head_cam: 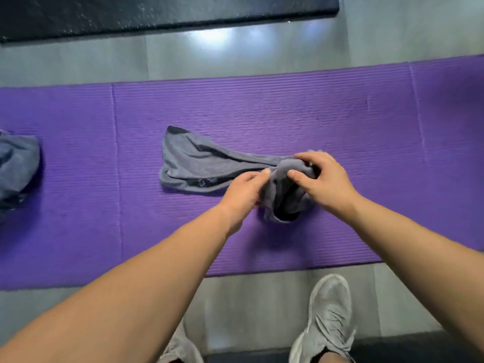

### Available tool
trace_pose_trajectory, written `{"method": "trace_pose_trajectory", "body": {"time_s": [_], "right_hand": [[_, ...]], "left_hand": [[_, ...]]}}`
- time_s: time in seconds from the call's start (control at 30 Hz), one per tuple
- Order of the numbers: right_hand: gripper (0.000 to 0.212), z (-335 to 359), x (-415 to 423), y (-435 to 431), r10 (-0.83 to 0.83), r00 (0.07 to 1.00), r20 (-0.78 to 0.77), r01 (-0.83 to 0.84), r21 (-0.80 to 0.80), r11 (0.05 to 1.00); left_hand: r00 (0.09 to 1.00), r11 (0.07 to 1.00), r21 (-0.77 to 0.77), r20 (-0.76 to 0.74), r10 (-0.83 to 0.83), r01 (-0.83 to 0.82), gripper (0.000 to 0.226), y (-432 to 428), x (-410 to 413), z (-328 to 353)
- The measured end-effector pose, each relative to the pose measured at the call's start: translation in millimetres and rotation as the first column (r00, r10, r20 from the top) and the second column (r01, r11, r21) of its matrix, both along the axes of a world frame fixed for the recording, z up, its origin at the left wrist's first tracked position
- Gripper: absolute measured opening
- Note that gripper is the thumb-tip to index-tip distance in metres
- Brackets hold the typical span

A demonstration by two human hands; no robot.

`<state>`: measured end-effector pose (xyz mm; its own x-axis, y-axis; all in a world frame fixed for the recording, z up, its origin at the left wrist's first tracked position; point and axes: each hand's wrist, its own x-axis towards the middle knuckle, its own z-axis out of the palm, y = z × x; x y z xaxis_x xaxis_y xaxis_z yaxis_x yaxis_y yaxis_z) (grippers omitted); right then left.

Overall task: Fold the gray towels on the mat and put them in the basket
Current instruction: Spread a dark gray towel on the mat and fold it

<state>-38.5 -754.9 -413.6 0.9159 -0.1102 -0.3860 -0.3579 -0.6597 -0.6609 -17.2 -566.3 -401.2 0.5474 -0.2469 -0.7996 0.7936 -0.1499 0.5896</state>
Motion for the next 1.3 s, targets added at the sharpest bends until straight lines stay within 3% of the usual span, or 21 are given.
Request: {"method": "trace_pose_trajectory", "body": {"time_s": [0.07,0.13,0.2,0.27,0.43,0.53,0.63,0.73,0.83,0.93,1.07,1.2,1.3], "right_hand": [[0.043,-24.4,9.1,-15.9,-0.010,1.000,-0.020,0.010,0.007,1.000],[0.044,-45.6,16.8,-27.8,-0.030,0.999,-0.026,0.031,0.034,0.999],[0.054,-60.4,20.6,-34.1,-0.078,0.997,0.010,0.077,0.063,0.995],[0.063,-70.9,18.2,-34.0,-0.159,0.984,0.082,0.151,0.103,0.983],[0.036,-74.2,3.0,-26.7,-0.176,0.956,0.236,0.161,0.083,0.983],[0.031,-64.2,0.3,-31.2,-0.242,0.924,0.297,0.237,0.054,0.970],[0.023,-52.7,6.8,-35.7,-0.197,0.921,0.336,0.219,-0.030,0.975],[0.023,-44.5,6.0,-29.3,-0.225,0.907,0.357,0.236,0.012,0.972],[0.014,-42.1,-1.5,-9.4,-0.229,0.936,0.266,0.170,0.226,0.959],[0.015,-51.2,-0.4,2.4,-0.278,0.938,0.207,0.200,0.331,0.922],[0.014,-60.3,6.6,-2.1,-0.366,0.916,0.167,0.260,0.448,0.855],[0.012,-58.4,2.5,-9.3,-0.342,0.919,0.194,0.207,0.500,0.841],[0.017,-49.6,3.4,-18.2,-0.336,0.905,0.261,0.189,0.460,0.867]], "left_hand": [[0.999,0.999,-0.012,0.018,0.045,-0.045,0.017,-15.0,8.8,-26.7],[0.993,0.997,-0.002,0.088,0.072,-0.072,0.030,-23.3,17.6,-50.3],[0.986,0.997,0.020,0.151,0.070,-0.074,0.031,-28.7,25.7,-72.8],[0.988,0.996,-0.007,0.119,0.094,-0.094,0.021,-31.1,34.7,-92.6],[0.993,0.972,-0.207,0.017,0.117,-0.111,0.006,-33.3,66.6,-105.1],[0.998,0.922,-0.381,-0.019,0.064,-0.067,0.019,-41.4,85.9,-89.7],[0.998,0.881,-0.470,0.002,0.069,-0.059,0.023,-56.0,100.1,-63.9],[0.980,0.867,-0.463,-0.028,0.197,-0.188,0.021,-67.7,106.0,-41.0],[0.939,0.861,-0.376,-0.091,0.332,-0.341,0.020,-73.9,106.1,-29.8],[0.889,0.824,-0.336,-0.211,0.407,-0.457,0.023,-77.9,99.5,-24.7],[0.853,0.773,-0.364,-0.262,0.451,-0.520,0.019,-76.5,92.6,-25.0],[0.857,0.767,-0.383,-0.215,0.469,-0.516,0.016,-66.4,94.9,-17.8],[0.878,0.834,-0.289,-0.059,0.475,-0.470,0.006,-57.7,104.7,-20.2]]}}
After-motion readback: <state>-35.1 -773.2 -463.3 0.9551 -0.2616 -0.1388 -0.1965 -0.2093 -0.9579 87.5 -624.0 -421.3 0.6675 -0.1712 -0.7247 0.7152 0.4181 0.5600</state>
